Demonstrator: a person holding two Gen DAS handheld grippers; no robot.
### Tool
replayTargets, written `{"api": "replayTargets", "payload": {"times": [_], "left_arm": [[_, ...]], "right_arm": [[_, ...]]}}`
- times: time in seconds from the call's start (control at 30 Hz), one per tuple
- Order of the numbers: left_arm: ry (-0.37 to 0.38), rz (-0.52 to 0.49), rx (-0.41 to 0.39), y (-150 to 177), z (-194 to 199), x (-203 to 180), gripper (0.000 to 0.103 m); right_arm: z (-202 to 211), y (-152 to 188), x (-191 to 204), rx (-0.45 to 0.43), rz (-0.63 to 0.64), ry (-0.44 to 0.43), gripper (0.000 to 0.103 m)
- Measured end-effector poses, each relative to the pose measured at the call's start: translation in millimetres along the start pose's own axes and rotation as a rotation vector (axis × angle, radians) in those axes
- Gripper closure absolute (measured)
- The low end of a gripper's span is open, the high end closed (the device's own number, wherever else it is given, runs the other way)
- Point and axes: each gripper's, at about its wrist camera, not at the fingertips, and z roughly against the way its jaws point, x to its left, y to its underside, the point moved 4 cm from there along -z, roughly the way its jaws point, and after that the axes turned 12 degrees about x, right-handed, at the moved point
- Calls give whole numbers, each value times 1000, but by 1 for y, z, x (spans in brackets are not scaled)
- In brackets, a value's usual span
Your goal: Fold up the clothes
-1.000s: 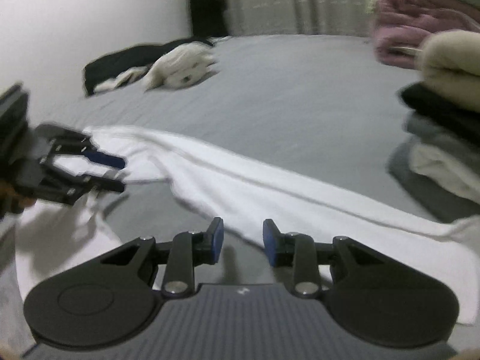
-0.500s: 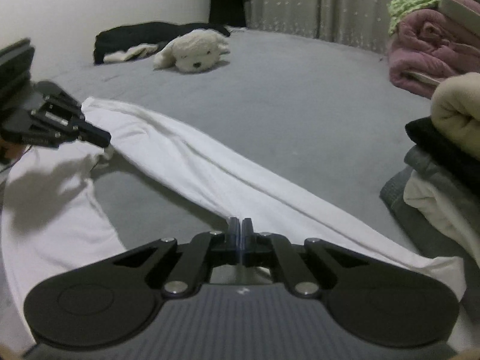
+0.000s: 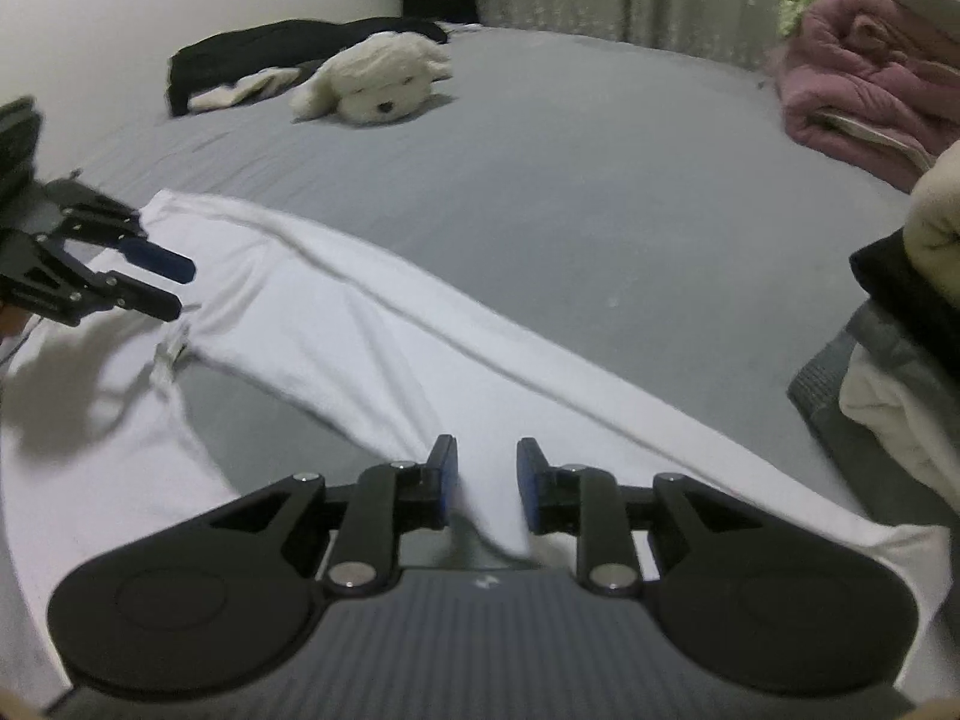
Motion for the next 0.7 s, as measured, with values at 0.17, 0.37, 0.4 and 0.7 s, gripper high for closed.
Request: {"api": "replayTargets", "payload": {"times": [0.17, 0.37, 0.4, 0.7], "left_arm": [[-44, 91, -7, 3, -6, 32, 68], [-77, 150, -20, 2, -17, 57, 68], [-83, 155, -21, 3, -19, 60, 68], [-97, 232, -67, -7, -30, 88, 69]], "right_arm": [[-21, -11, 5, -1, -46, 9, 77], [-32, -16, 5, -39, -71, 41, 77], [-34, -17, 5, -47, -72, 48, 77], [-51, -41, -1, -87, -80, 92, 78]]}}
